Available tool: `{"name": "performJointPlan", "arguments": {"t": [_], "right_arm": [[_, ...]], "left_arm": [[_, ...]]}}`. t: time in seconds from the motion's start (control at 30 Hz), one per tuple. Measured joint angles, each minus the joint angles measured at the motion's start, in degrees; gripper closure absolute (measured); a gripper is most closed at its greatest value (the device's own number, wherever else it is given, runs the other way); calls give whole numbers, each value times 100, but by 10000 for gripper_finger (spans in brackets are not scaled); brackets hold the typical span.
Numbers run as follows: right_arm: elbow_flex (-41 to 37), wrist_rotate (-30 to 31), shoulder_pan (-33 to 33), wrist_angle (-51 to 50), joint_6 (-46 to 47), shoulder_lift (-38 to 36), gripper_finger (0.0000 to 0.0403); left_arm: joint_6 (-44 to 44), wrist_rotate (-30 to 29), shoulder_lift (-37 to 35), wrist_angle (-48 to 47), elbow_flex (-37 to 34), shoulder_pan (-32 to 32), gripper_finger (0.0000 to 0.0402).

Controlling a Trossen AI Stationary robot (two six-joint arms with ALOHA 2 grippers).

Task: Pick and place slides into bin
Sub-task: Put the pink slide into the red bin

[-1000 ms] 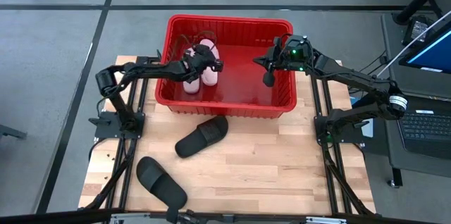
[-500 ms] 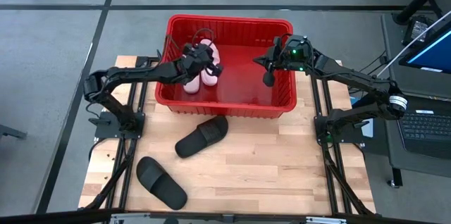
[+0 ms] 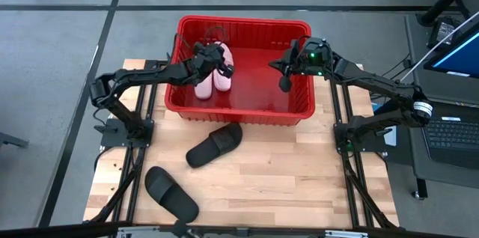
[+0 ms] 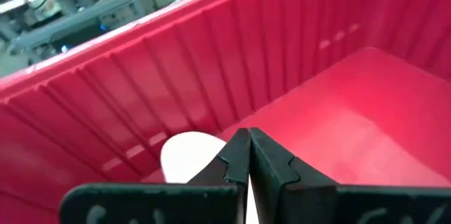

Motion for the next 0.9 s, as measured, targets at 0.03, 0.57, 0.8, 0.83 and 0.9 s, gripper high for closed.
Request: {"name": "performJointPlan", "arguments": {"t": [0.03,0.57,0.8,0.83,0.9], "right_arm": [[0,0,6,2,0,0,398],[0,2,8,4,184,0,398],[0,2,8,-22,311,0,398],[0,2,8,-37,309,0,398],[0,2,8,-65,308,0,398]], "left_arm": [[-118,36,24,-11,0,78,401],[-1199,858,911,-272,609,807,401],[-792,853,1442,-2201,1996,837,400],[-787,844,1510,-2484,2152,846,400],[-778,832,1641,-2901,2376,884,400]]}}
